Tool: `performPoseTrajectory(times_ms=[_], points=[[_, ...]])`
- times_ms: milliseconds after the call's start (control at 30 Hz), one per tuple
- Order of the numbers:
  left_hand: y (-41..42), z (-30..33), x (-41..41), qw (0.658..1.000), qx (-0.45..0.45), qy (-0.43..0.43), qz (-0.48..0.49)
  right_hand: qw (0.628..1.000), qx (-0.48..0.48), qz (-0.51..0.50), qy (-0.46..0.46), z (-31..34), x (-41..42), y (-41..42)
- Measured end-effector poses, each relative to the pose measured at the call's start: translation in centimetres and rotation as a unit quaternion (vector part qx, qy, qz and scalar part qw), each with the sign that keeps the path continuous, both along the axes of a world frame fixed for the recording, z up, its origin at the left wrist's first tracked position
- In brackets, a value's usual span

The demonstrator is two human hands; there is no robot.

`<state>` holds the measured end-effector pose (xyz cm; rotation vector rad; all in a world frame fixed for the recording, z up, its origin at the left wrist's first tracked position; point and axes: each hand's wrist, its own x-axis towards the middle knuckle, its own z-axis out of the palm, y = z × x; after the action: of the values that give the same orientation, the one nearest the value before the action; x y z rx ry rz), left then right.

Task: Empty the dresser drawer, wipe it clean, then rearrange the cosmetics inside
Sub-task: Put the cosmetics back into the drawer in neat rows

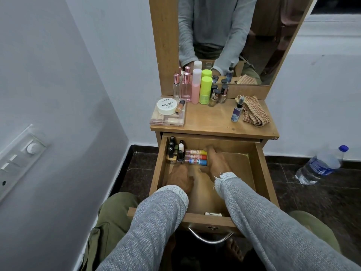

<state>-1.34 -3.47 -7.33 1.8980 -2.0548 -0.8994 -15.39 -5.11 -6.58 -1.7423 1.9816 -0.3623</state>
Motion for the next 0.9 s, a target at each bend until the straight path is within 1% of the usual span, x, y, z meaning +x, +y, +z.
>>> performPoseTrajectory(times_ms=[100, 167, 233, 300, 367, 400, 500, 533, 600, 633, 700, 733, 767, 800, 833, 900], points=[[0.0, -0.2, 0.0, 1.000, 0.003, -0.002, -0.011, 1.000, 0.012, -0.011, 0.003, -0.2, -0.1, -0.3], [0.0, -0.4, 0.0, 1.000, 0.008, -0.004, -0.014, 0.999, -0.006, -0.038, -0.017, -0.1, 0.0, -0.3], [0.0, -0.5, 0.1, 1.000, 0.010, -0.004, -0.018, 0.997, 0.014, -0.068, -0.044, -0.3, 0.0, -0.5], [0.0, -0.7, 0.1, 1.000, 0.012, -0.006, -0.022, 0.998, 0.012, -0.058, -0.015, -0.5, -0.3, -0.5], [-0.2, -0.8, 0.2, 1.000, 0.011, -0.003, -0.022, 0.999, 0.011, -0.048, -0.008, -0.5, -0.6, -0.5], [-0.2, -0.9, 0.2, 1.000, 0.010, -0.001, -0.021, 0.998, 0.007, -0.053, -0.014, -0.6, -0.6, -0.6], [-0.3, -0.9, 0.1, 1.000, 0.008, 0.002, -0.018, 0.999, 0.002, -0.029, -0.017, -0.8, -0.4, -0.5], [-0.3, -0.9, 0.2, 1.000, 0.008, 0.002, -0.018, 0.999, -0.021, -0.022, -0.022, -0.6, -0.3, -0.3], [-0.3, -1.0, 0.2, 1.000, 0.007, 0.002, -0.019, 0.998, -0.031, -0.044, -0.020, -0.5, -0.4, -0.2], [-0.3, -1.0, 0.2, 1.000, 0.005, 0.004, -0.022, 0.999, -0.023, -0.018, -0.025, -0.5, -0.5, -0.4], [-0.3, -1.1, 0.2, 1.000, 0.002, 0.005, -0.026, 0.997, -0.002, -0.038, -0.066, -0.6, -0.4, -0.4], [-0.3, -1.0, 0.2, 1.000, 0.002, 0.008, -0.026, 0.995, -0.030, -0.044, -0.088, -0.9, -0.3, -0.2], [-0.4, -1.1, 0.2, 1.000, 0.001, 0.011, -0.025, 0.989, -0.036, -0.079, -0.123, -1.0, -0.2, -0.2], [-0.4, -1.1, 0.2, 1.000, 0.001, 0.013, -0.025, 0.989, -0.041, -0.083, -0.113, -1.3, -0.3, -0.4], [-0.3, -1.1, 0.2, 1.000, 0.002, 0.013, -0.025, 0.995, -0.040, -0.061, -0.074, -1.1, -0.5, -0.4], [-0.3, -1.2, 0.2, 1.000, 0.003, 0.012, -0.022, 0.998, -0.017, -0.044, -0.050, -1.1, -0.5, -0.6]])
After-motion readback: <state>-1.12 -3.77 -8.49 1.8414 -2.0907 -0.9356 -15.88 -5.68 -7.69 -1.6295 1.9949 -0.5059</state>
